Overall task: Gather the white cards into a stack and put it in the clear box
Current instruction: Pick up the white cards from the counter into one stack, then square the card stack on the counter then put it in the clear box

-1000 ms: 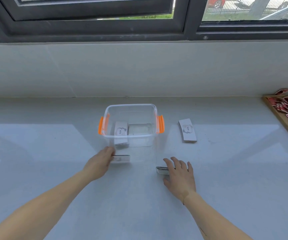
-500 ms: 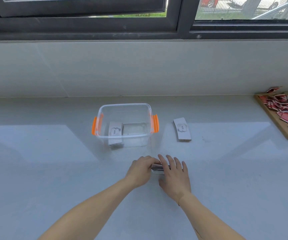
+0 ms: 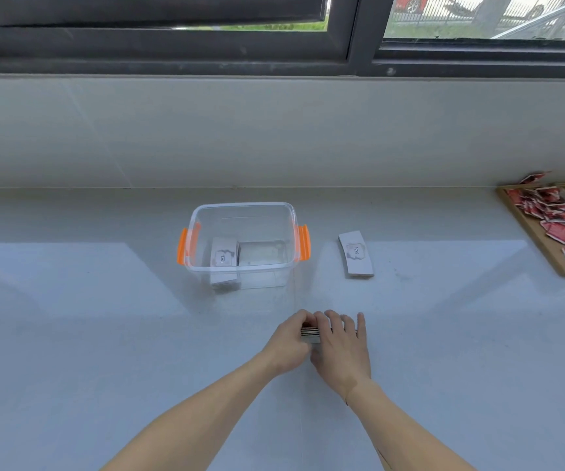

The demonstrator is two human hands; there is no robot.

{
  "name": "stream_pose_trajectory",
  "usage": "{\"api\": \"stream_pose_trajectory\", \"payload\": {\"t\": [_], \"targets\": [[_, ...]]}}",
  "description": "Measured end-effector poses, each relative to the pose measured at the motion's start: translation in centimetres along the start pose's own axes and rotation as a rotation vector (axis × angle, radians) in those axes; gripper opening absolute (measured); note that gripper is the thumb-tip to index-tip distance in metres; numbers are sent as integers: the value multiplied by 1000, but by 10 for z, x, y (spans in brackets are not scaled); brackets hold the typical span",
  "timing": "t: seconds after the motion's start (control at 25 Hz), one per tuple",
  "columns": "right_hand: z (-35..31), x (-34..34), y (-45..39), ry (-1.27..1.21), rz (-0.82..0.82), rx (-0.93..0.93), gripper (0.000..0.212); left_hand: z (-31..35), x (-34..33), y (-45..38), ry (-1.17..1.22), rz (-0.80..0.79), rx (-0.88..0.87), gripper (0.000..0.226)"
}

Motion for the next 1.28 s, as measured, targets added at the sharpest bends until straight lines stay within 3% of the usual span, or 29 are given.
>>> {"api": "stream_pose_trajectory", "payload": {"t": [0.24, 0.56, 0.64, 0.72, 0.88, 0.96, 1.12, 1.28], "targets": [[-1, 1, 2, 35, -35, -14, 31, -4, -8, -1, 67, -30, 33, 51], [22, 7, -4, -20, -134, 31, 26, 12, -12, -16, -58, 11, 42, 44], [45, 16, -9, -162, -109, -32, 21, 26, -11, -26, -8, 96, 52, 46], [74, 25, -15, -489, -93, -135, 18, 37, -14, -36, 72, 152, 110, 52], [125, 43, -31, -1038, -24, -259, 26, 60, -49, -58, 375, 51, 298, 38], [138, 49, -41, -1213, 0, -310, 29, 74, -61, -66, 479, 1, 304, 29], [153, 48, -64, -1324, -83, -350, 35, 99, -65, -85, 478, 80, 255, 18], [159, 64, -94, -1195, -28, -296, 24, 104, -46, -105, 444, 227, 273, 24]]}}
Point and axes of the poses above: each hand's wrist, its own y-axis away from the middle knuckle, its own x-axis out of the back of the hand, z = x × y, the point moved 7 cm from there along -y, towards the middle knuckle, and after that the axes turned 6 degrees about x, right-handed, at the moved point
